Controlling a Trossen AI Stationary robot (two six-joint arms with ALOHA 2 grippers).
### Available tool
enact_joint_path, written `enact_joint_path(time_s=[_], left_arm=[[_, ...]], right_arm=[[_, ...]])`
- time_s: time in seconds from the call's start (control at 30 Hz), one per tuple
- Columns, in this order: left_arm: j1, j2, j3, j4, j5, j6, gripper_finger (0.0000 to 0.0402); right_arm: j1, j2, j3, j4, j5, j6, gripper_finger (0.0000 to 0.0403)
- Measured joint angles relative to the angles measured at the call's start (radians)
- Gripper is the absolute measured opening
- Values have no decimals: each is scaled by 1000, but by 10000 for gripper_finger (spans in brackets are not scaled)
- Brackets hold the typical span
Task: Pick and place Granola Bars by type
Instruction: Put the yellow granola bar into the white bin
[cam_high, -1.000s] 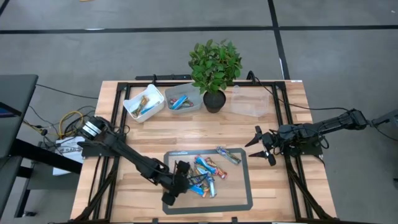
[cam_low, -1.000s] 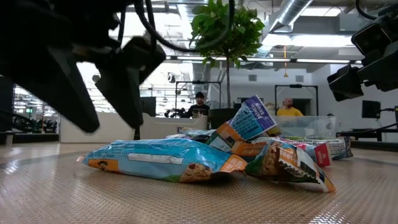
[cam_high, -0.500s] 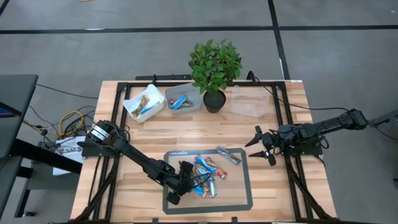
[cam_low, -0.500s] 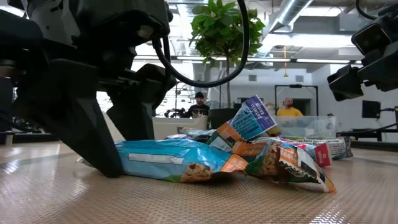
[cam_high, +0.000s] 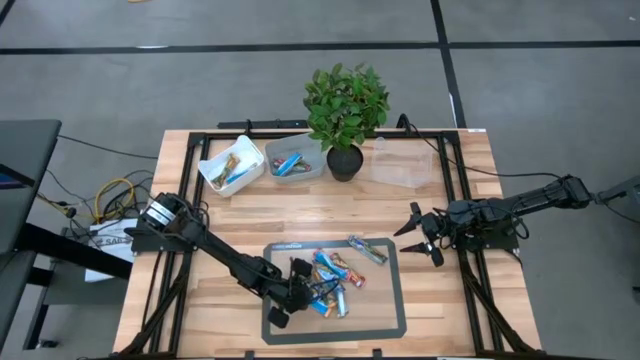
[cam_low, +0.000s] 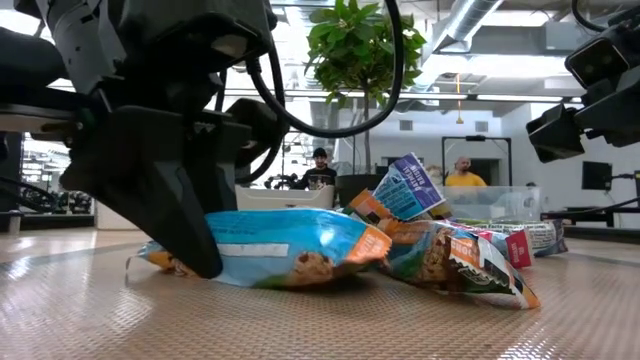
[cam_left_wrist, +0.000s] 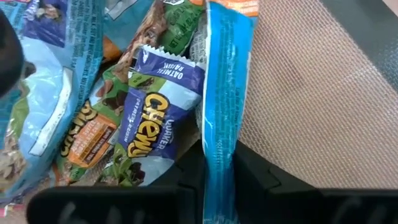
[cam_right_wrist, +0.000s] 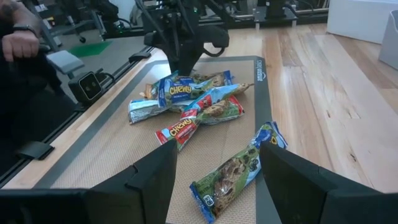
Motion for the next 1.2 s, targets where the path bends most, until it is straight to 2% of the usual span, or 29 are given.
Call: enact_joint_path(time_s=[0.17,0.43,0.67,0.87,1.03,1.2], left_arm=[[2,-38,-4,-13,-75,0,44],[-6,-184,-3,-12,-175,-31,43],[37,-288,-2,-119,-257,-100,43],[156,-368,-1,-271,-325,-167,43],[310,-419,-1,-409,-393,-255,43],[467,-464,-1,-554,-392,-260,43]], right_arm=[[0,0,0,0,0,0,221],[0,0,0,0,0,0,221],[0,0,0,0,0,0,221],[0,0,0,0,0,0,221],[0,0,0,0,0,0,221],[0,0,0,0,0,0,221]])
